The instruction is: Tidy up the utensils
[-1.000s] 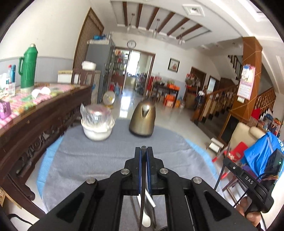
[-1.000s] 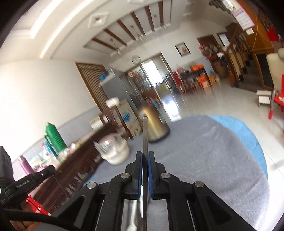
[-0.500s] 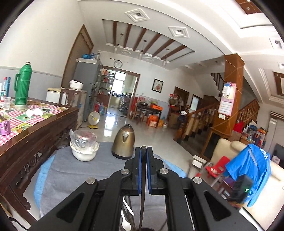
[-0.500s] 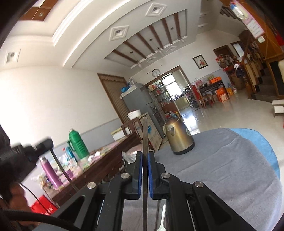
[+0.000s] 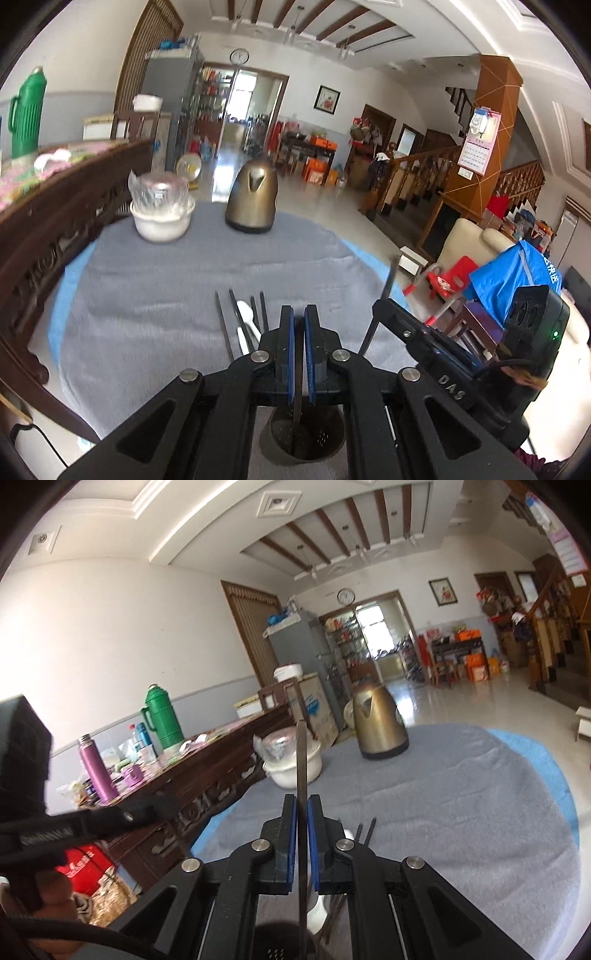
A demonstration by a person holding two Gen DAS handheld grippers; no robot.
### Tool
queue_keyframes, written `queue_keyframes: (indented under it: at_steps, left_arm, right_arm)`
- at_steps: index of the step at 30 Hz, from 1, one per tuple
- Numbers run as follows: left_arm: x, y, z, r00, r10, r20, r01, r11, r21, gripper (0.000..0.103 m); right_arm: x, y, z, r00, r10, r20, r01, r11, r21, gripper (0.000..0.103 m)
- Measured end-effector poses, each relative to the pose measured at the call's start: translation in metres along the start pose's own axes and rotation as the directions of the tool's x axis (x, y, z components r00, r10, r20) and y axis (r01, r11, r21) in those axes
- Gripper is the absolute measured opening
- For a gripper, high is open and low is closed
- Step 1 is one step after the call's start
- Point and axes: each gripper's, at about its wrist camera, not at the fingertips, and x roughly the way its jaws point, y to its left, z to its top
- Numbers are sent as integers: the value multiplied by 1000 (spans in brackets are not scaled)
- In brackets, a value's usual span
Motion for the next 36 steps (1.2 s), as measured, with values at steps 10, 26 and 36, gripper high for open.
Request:
queue_keyframes:
  at_steps: [10, 26, 36]
  left_arm:
    - [-16, 5, -1, 998, 9, 69, -12, 999, 35, 47]
    - [-22, 36, -7, 960, 268, 84, -273, 960, 61, 63]
    - [-17, 68, -17, 886, 463, 23, -464, 884, 54, 65]
  right_arm:
    - [-5, -29, 0, 995, 95, -31, -89, 983, 158, 9]
    - [-9, -71, 4, 999, 28, -28, -19, 960, 281, 12]
    - [-9, -77, 3, 999, 7, -47, 8, 955, 295, 25]
